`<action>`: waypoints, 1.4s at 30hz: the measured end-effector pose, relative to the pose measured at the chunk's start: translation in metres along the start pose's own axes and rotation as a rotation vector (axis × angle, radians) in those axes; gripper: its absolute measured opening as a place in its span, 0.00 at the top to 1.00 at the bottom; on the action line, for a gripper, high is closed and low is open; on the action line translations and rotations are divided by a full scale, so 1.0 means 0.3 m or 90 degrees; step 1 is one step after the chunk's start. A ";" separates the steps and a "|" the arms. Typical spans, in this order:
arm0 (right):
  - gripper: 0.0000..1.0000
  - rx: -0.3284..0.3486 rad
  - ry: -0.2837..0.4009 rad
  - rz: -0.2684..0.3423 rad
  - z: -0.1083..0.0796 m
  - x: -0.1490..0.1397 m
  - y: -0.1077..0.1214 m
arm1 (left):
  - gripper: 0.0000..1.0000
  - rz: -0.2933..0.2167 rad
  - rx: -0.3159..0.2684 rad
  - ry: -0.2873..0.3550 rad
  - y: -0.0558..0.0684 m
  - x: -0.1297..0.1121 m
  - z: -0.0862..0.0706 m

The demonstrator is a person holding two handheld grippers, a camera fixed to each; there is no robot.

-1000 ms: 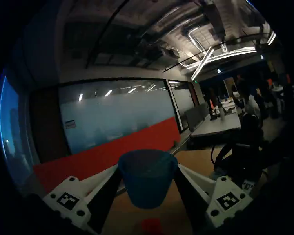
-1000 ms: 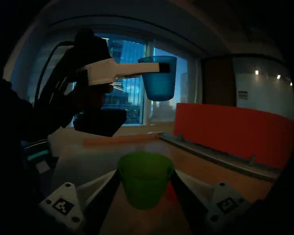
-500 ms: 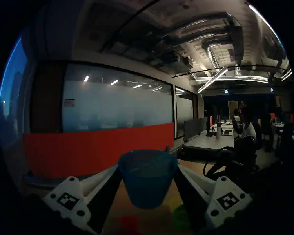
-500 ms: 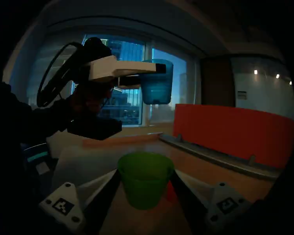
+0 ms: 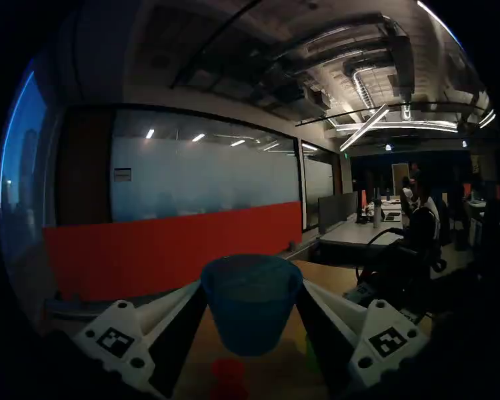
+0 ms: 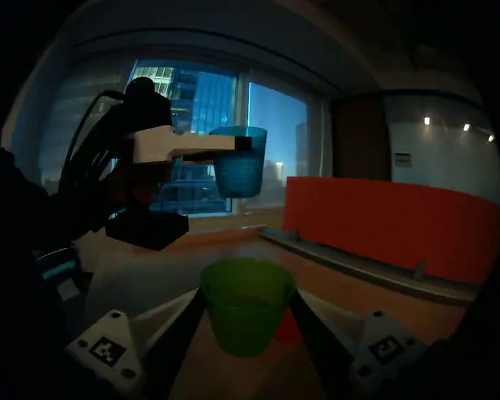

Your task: Pour water

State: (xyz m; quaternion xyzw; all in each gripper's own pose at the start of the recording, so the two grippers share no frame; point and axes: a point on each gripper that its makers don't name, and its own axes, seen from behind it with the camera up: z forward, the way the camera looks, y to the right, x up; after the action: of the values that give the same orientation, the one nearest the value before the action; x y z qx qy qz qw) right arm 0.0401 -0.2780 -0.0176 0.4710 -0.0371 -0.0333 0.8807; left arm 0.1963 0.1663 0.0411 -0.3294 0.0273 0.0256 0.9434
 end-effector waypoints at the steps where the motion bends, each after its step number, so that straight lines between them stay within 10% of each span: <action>1: 0.10 -0.003 0.000 0.000 -0.005 0.000 0.007 | 0.14 0.002 0.002 -0.002 -0.003 -0.008 -0.003; 42: 0.10 -0.162 -0.008 0.006 -0.317 0.009 0.302 | 0.14 -0.005 0.008 -0.058 0.018 -0.286 -0.107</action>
State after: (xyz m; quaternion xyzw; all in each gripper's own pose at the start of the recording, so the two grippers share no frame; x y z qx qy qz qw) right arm 0.0540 -0.1493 0.0052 0.3551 -0.0403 -0.0369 0.9332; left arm 0.1093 0.1479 0.0187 -0.3222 -0.0165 0.0369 0.9458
